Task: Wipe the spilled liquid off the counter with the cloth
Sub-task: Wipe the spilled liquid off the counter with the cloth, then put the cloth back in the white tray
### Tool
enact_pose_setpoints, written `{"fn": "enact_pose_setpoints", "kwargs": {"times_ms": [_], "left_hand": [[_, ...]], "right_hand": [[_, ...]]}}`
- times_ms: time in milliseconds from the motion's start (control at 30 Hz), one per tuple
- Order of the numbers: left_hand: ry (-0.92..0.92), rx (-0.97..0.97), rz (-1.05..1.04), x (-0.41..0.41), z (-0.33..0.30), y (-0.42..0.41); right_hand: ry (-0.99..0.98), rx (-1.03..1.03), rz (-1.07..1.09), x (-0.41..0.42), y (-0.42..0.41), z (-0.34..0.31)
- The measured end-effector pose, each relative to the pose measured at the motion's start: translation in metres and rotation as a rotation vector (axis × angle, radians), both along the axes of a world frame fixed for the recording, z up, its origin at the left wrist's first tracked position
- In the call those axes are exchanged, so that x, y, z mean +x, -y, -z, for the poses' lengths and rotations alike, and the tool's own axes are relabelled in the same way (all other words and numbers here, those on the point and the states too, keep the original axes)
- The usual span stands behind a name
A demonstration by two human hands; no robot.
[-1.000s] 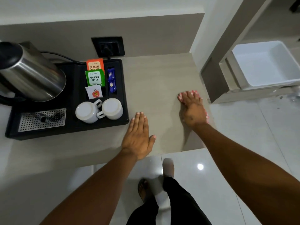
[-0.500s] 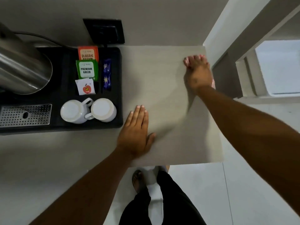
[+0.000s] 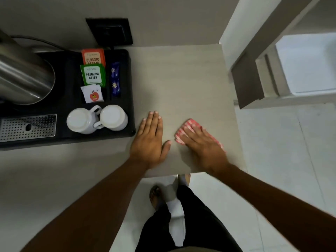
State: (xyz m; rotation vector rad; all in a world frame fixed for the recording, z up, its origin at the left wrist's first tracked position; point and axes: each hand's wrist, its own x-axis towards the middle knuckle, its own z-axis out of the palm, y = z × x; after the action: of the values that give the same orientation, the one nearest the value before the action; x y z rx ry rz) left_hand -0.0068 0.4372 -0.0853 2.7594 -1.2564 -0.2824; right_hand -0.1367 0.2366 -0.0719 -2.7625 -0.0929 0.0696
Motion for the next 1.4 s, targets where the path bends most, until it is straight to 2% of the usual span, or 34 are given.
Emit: {"fn": "enact_pose_setpoints", "kwargs": {"times_ms": [67,200,300,367,500,567,700,900,1067,1233,1300,1400], "left_hand": [[-0.023,0.018,-0.002,-0.001,-0.003,0.000],[-0.011,0.054,-0.003,0.000,-0.004,0.000],[-0.013,0.028,0.004,0.000,-0.002,-0.001],[-0.005,0.026,0.012,0.000,-0.001,-0.002],[0.015,0.026,0.006,0.000,0.002,-0.004],[0.019,0.007,0.009,0.000,0.003,-0.003],[-0.008,-0.015,0.003,-0.003,0.002,-0.003],[-0.063,0.024,-0.014,-0.006,-0.007,0.016],[-0.060,-0.096,0.096,-0.010,-0.033,0.118],[-0.038,-0.209,0.236,-0.011,-0.058,0.254],[-0.063,-0.208,0.266,-0.006,-0.054,0.330],[-0.031,-0.218,0.272,0.004,-0.060,0.368]], "right_hand": [[-0.012,-0.016,0.053,-0.018,0.030,-0.005],[0.061,0.005,0.424,0.013,0.075,-0.014],[0.091,0.022,0.575,0.031,0.056,-0.011],[0.136,0.021,0.551,0.023,0.014,-0.004],[0.168,0.037,0.352,-0.023,-0.054,0.009],[0.148,0.038,0.373,-0.038,-0.042,0.009],[0.083,0.021,0.604,-0.042,0.015,0.004],[0.028,0.082,0.612,-0.036,0.036,-0.004],[0.174,0.218,0.707,-0.017,0.081,-0.041],[0.220,0.150,0.855,0.016,0.210,-0.077],[0.194,0.077,0.920,0.030,0.292,-0.066],[0.175,0.006,0.966,0.048,0.335,-0.067]]}}
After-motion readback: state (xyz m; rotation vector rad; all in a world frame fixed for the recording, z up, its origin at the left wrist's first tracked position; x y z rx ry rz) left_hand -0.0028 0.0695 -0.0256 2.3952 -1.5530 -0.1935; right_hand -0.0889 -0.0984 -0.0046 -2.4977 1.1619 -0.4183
